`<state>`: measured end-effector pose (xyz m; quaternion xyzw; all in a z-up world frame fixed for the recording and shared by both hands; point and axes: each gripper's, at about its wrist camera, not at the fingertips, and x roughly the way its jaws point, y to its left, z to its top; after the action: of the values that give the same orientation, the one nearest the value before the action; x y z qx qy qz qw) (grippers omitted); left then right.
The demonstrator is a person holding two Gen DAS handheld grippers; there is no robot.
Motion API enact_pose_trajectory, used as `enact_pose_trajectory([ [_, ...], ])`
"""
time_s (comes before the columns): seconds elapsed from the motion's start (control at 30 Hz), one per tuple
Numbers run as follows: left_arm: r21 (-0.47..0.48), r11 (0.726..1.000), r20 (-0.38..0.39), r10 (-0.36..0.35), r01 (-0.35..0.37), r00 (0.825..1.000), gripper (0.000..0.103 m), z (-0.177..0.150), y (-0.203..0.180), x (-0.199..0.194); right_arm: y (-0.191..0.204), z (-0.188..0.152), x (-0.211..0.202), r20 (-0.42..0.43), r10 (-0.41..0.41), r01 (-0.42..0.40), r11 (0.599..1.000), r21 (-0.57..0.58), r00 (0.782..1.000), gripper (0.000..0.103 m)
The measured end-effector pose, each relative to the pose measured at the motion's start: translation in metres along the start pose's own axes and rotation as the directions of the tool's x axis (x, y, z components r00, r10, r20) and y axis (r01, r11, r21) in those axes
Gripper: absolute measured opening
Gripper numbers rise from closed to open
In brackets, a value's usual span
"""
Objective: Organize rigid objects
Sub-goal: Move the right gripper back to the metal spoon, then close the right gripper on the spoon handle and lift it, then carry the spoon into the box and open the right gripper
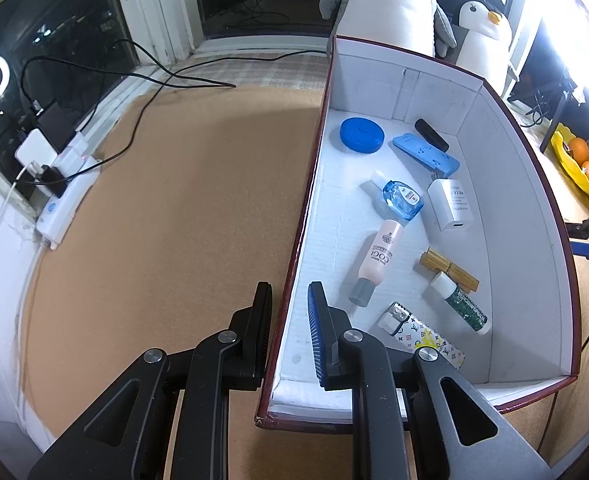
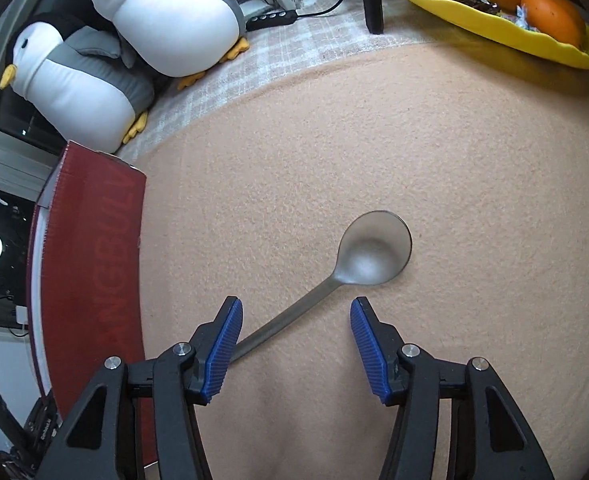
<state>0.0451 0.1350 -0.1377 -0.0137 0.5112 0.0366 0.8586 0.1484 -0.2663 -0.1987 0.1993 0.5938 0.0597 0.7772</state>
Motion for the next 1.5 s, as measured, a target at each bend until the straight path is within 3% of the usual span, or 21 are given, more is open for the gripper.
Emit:
enact_pose_trajectory([
  [0.33,-0.009,1.0,-0.002,-0.013,0.013,1.0,0.017,0.002,0.0,0.002,0.037,0.014,0.018,-0.017,-0.156,0.15,0.972,-0.182,0.988,0.051],
  [0.57,-0.016,1.0,-0.003,-0.023,0.022,1.0,0.017,0.002,0.002,0.004,0.074,0.019,0.034,-0.003,-0.241,0.228,0.922,-0.313,0.97,0.033],
  [0.77,-0.023,0.999,-0.001,-0.028,0.028,1.0,0.017,0.002,0.003,0.004,0.106,0.013,0.046,0.009,-0.257,0.237,0.876,-0.42,0.966,0.016],
  [0.9,-0.027,0.999,0.0,-0.031,0.031,1.0,0.017,0.002,0.005,0.004,0.117,0.007,0.05,0.016,-0.249,0.229,0.861,-0.455,0.968,0.012],
  [1.13,-0.028,0.999,0.001,-0.031,0.031,1.0,0.017,0.002,0.006,0.004,0.103,-0.006,0.038,0.001,-0.22,0.197,0.872,-0.448,0.976,0.007],
  [1.5,-0.026,0.999,0.005,-0.026,0.026,1.0,0.017,0.002,0.006,0.003,0.07,-0.023,0.014,0.005,-0.102,0.098,0.938,-0.332,0.995,0.007],
])
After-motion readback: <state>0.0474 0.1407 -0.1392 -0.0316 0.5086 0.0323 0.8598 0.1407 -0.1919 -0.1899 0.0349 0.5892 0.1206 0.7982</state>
